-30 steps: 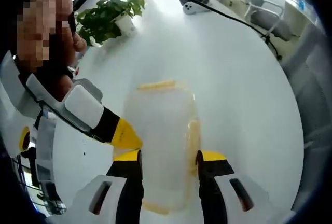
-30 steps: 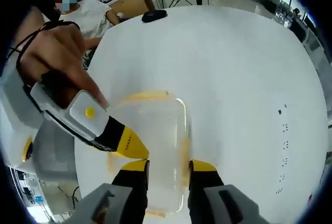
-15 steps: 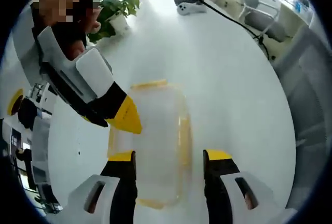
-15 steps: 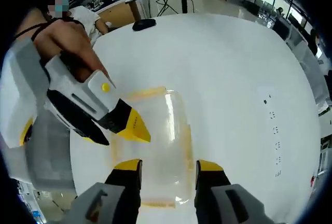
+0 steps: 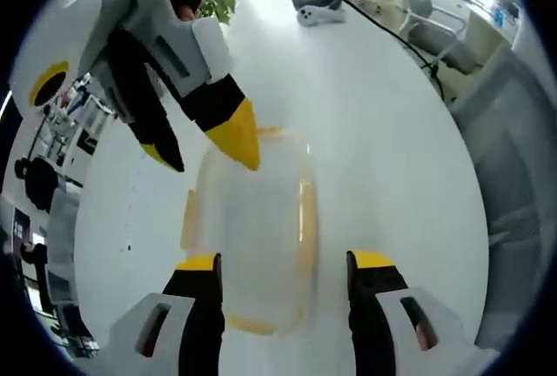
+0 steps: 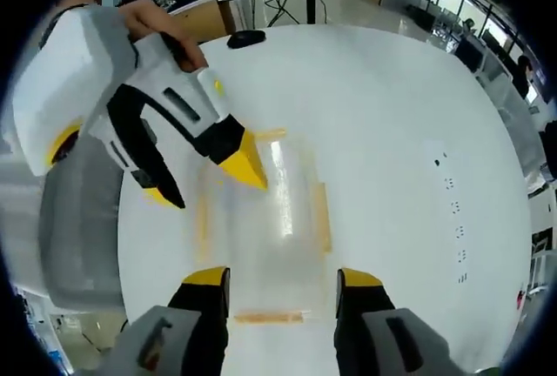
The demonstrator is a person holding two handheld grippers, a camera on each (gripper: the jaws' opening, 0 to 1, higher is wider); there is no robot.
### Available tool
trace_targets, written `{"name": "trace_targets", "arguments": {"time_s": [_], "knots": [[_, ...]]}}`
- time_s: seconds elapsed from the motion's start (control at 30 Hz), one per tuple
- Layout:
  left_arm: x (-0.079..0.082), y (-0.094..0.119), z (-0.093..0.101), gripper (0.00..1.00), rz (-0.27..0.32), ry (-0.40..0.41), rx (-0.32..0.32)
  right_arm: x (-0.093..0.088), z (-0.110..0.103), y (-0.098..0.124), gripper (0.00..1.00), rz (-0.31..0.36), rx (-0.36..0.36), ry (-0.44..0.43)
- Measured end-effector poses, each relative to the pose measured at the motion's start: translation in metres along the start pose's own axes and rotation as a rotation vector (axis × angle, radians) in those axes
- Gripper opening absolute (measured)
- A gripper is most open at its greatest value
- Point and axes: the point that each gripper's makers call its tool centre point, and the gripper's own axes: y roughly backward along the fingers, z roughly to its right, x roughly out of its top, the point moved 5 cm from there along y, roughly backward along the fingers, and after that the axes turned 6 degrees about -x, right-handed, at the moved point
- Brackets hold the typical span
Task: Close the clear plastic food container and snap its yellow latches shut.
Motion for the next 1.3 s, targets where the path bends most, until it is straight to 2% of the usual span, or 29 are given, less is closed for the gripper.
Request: {"name": "trace_targets", "arguments": {"time_s": [0.33,0.77,1.0,1.1,1.3], "knots": [[-0.011,0.003,-0.006,0.57,-0.027,0.013,-0.018,-0.006,-0.008,0.002,0.51,0.004,0.003,-0.001],[-0.008,0.006,-0.021,0.63,-0.015,0.006,-0.003,-0.012,-0.021,-0.002,0.57,-0.012,-0.015,0.058],[-0.008,0.003,-0.028,0.7,-0.03,-0.007,-0.001,-0.017,-0.023,-0.007,0.62,-0.029,-0.045,0.074],[-0.009,0.001,-0.03,0.72,-0.032,-0.008,-0.008,-0.02,-0.024,-0.01,0.68,-0.033,-0.06,0.093],[-0.021,-0.008,-0.032,0.8,-0.081,-0.046,-0.021,-0.025,-0.023,-0.016,0.7,-0.034,-0.087,0.102]]}}
